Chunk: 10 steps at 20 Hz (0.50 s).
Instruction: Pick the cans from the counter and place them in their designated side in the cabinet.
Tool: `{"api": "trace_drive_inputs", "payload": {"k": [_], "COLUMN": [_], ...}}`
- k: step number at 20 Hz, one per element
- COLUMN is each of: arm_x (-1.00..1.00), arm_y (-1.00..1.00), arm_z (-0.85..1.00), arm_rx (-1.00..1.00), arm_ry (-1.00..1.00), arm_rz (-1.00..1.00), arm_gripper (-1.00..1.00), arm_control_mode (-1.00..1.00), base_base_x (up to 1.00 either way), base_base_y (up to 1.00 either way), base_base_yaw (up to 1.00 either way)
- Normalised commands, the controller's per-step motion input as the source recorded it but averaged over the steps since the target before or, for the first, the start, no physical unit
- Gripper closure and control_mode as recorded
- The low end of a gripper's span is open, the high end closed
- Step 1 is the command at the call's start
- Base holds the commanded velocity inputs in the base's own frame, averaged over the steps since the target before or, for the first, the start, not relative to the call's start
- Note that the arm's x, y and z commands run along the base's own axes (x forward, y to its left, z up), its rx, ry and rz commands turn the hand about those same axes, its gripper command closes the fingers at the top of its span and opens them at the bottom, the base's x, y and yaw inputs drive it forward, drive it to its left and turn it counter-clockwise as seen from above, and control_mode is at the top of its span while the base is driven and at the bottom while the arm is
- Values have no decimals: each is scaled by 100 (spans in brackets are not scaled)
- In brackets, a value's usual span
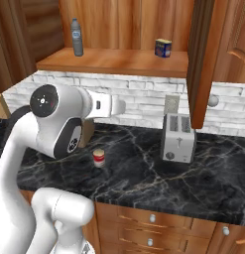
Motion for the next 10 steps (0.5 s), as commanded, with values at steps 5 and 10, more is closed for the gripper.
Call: {"api": "trace_drive_inputs", "payload": {"k": [5, 10], "arm_x": [-41, -17], "arm_y": [-4, -1], "arm_z": [37, 33], "arm_rx": [-1, -2], "arm_ry": [-6, -6], "arm_rz": [-3, -2], "arm_gripper": [100, 100], "arm_control_mode": [-100, -100], "base_base_x": [0, 0], "base_base_y": [0, 0], "base_base_yaw": [0, 0]}}
